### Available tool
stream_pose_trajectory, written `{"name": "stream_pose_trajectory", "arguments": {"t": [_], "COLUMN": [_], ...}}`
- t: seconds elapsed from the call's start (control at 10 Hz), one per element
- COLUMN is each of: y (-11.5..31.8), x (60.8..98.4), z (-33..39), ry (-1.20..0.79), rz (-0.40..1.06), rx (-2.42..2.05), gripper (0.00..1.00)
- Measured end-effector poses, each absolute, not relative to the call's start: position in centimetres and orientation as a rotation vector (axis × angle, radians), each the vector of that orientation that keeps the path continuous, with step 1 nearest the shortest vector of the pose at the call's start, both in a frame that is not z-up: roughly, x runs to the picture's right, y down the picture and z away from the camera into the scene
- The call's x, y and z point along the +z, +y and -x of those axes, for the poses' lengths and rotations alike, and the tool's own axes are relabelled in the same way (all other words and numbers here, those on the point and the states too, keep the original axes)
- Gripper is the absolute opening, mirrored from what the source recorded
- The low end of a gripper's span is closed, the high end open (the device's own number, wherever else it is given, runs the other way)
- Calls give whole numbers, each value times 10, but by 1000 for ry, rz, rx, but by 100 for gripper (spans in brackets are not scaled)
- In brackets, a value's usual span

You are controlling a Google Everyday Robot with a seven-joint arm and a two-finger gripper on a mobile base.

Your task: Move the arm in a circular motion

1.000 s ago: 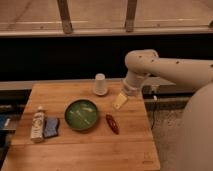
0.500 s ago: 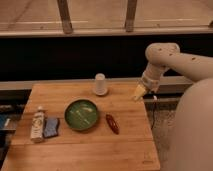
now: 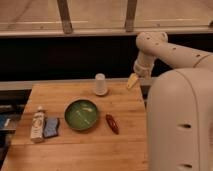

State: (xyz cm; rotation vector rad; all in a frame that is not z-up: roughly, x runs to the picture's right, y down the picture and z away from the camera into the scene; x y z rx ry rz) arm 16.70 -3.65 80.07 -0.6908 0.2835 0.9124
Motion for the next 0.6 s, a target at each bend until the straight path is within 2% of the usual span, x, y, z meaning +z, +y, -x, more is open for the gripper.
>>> {"name": "stream_pose_trajectory", "arguments": {"t": [0.3,0.6], "y": [-68,-71], "x": [820,816], "z": [-94,-19], "ry": [238,161], "rz": [695,716], "rx": [829,731], "gripper": [80,80]}}
